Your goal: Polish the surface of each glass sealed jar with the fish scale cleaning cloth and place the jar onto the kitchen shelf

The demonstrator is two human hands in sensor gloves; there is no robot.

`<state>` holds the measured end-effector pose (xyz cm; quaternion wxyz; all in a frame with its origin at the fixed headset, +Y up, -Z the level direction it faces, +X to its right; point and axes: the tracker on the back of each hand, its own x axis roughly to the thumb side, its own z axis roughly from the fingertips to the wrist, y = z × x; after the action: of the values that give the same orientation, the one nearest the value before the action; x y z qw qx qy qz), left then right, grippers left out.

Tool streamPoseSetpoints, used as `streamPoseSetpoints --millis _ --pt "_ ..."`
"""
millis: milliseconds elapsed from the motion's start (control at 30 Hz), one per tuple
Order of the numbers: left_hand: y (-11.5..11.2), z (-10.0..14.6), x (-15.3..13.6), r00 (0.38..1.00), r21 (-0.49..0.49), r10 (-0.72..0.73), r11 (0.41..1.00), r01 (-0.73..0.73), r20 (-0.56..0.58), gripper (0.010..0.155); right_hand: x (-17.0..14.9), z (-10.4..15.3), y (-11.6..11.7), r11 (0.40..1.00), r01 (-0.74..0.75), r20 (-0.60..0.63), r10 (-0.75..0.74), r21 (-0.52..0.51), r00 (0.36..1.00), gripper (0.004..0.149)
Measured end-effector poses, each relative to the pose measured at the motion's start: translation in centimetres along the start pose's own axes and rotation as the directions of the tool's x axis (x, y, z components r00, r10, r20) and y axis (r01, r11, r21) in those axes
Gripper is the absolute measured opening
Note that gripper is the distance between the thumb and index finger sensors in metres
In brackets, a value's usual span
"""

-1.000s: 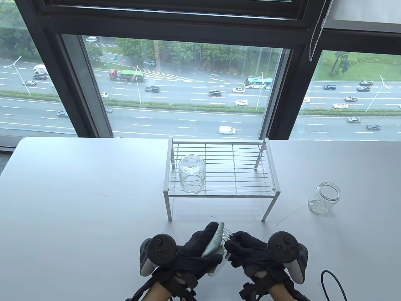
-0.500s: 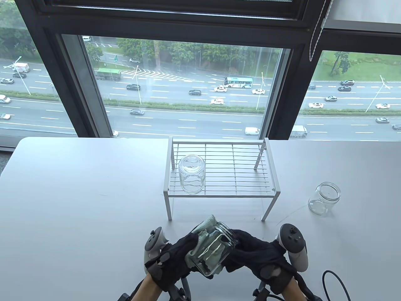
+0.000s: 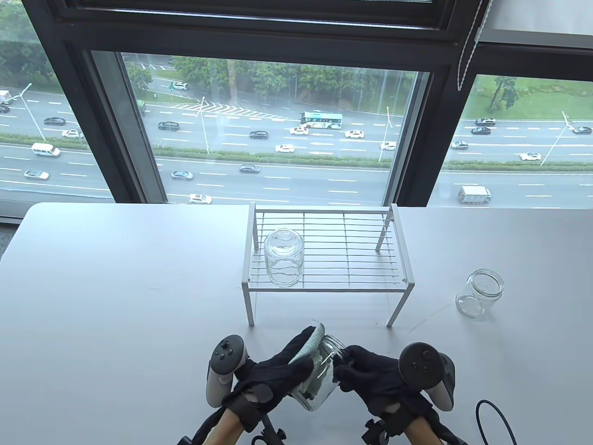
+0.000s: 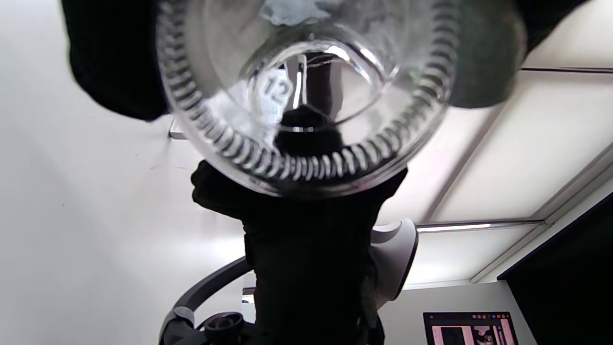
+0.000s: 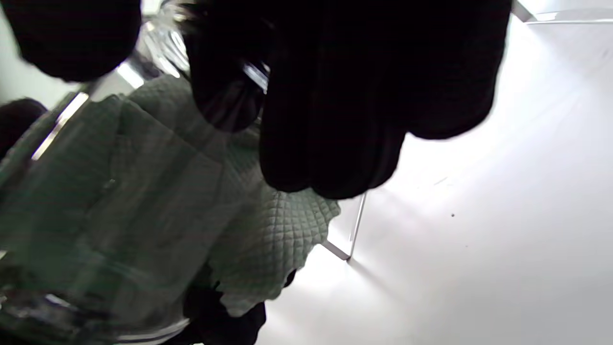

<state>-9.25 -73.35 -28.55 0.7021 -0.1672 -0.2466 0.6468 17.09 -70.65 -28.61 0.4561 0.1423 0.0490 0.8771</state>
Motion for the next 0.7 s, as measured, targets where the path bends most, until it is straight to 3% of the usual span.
streamPoseSetpoints --millis 100,167,267,300,367,400,467,533,600,700 --pt "-0.4 -0.1 0.8 0.974 0.029 -0.223 0.975 0.222 0.048 0.082 -0.2 0.3 0.1 1.000 0.008 -0.104 -0.007 0.006 0.995 0.056" --pt "-0.4 -0.1 0.7 0.978 0.036 -0.198 0.980 0.196 0.059 0.085 -0.1 0.5 0.1 0.999 0.033 -0.116 -0.035 -0.017 0.993 0.057" --pt "0.0 -0.1 0.2 0.998 0.043 -0.032 0.999 0.030 0.059 0.087 0.2 0.5 0.0 0.996 0.085 -0.047 -0.086 -0.018 0.995 0.062" --pt "0.3 -0.1 -0.2 0.996 0.042 0.072 0.996 -0.074 0.056 0.087 0.2 0.3 0.0 0.988 0.153 -0.003 -0.153 0.022 0.988 0.070" --pt "0.5 -0.1 -0.6 0.944 0.011 0.324 0.946 -0.325 0.058 0.088 0.2 0.0 0.1 0.960 0.267 0.026 -0.270 0.083 0.962 0.081" --pt "0.5 -0.1 -0.5 0.902 -0.019 0.428 0.904 -0.427 0.060 0.088 0.1 -0.1 0.2 0.925 0.360 0.031 -0.366 0.124 0.930 0.079" --pt "0.7 0.0 -0.1 0.871 -0.084 0.488 0.872 -0.483 0.061 0.088 0.3 -0.3 0.4 0.844 0.502 0.049 -0.519 0.187 0.853 0.073" --pt "0.5 0.0 0.2 0.860 -0.189 0.509 0.849 -0.494 0.038 0.088 0.7 -0.4 0.3 0.852 0.455 0.105 -0.494 0.260 0.863 0.069" --pt "0.0 0.0 0.2 0.841 -0.240 0.540 0.818 -0.523 0.007 0.087 1.3 -0.3 0.2 0.897 0.309 0.191 -0.379 0.318 0.905 0.068" --pt "0.0 0.1 -0.1 0.849 -0.241 0.527 0.820 -0.519 -0.034 0.088 1.8 0.1 0.1 0.969 0.107 0.277 -0.168 0.222 0.946 0.068"
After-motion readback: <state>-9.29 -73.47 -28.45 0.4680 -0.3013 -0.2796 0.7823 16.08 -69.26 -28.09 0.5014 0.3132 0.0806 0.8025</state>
